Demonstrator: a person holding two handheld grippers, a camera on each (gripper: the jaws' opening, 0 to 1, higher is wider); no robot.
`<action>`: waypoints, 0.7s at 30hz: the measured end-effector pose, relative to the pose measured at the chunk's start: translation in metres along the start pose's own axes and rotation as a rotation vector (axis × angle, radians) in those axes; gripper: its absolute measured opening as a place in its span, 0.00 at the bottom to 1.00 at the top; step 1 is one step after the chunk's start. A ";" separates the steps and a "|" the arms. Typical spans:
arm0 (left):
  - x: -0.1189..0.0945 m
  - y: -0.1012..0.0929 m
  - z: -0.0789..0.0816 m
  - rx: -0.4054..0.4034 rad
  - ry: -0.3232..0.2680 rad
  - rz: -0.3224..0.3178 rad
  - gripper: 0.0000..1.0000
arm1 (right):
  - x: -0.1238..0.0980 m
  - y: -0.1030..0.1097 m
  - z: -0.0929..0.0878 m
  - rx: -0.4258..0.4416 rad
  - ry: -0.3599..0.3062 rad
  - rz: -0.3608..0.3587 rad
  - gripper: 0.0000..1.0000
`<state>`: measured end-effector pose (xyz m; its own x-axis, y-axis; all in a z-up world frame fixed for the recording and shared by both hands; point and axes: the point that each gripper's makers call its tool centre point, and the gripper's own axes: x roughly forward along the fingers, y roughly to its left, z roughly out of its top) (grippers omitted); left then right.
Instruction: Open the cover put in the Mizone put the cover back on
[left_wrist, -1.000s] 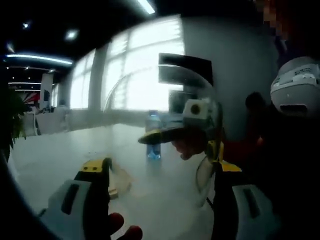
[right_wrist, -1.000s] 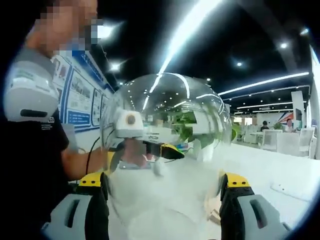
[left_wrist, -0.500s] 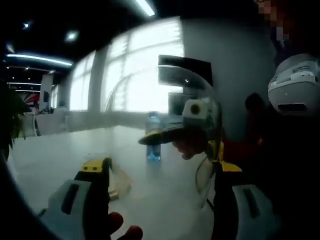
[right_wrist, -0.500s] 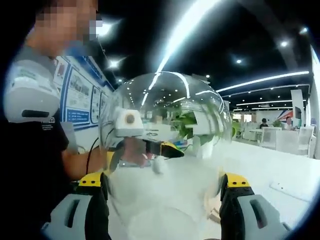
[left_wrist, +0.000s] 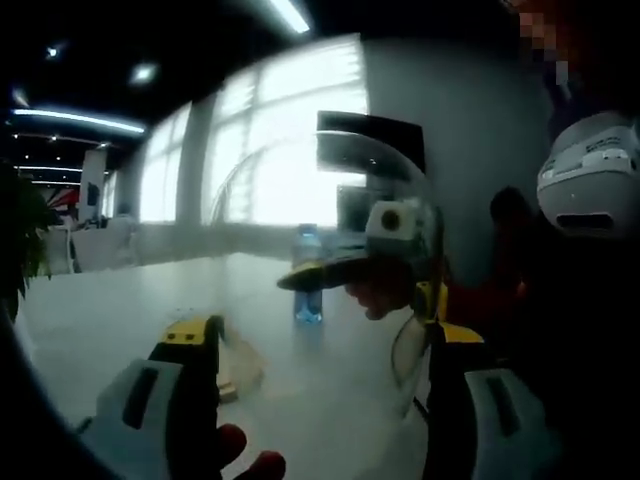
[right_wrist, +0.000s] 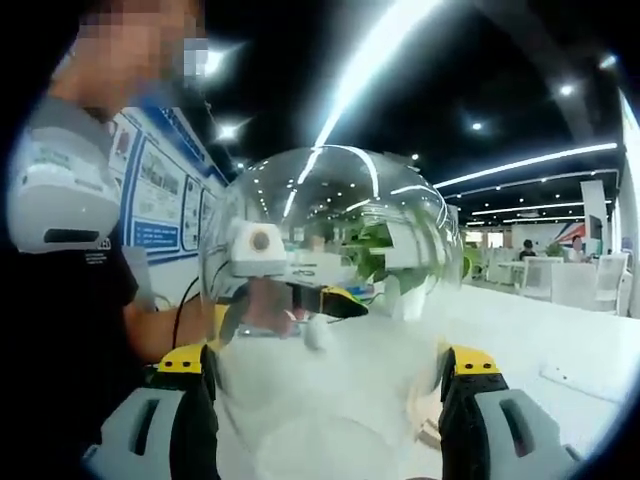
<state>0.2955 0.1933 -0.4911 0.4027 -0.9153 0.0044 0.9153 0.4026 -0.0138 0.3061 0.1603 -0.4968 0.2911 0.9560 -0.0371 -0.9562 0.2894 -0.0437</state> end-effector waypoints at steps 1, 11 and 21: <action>0.000 0.000 0.000 0.000 -0.001 -0.002 0.72 | 0.000 0.000 0.000 0.000 0.002 -0.001 0.86; -0.002 0.000 0.000 0.000 -0.020 -0.002 0.72 | 0.000 0.001 0.000 0.000 -0.004 -0.012 0.86; -0.030 0.008 0.007 -0.034 -0.077 0.045 0.66 | -0.016 0.001 -0.001 0.015 -0.012 -0.036 0.78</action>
<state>0.2908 0.2235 -0.4845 0.4441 -0.8925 0.0795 0.8960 0.4414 -0.0494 0.3004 0.1451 -0.4968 0.3253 0.9453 -0.0235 -0.9454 0.3246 -0.0298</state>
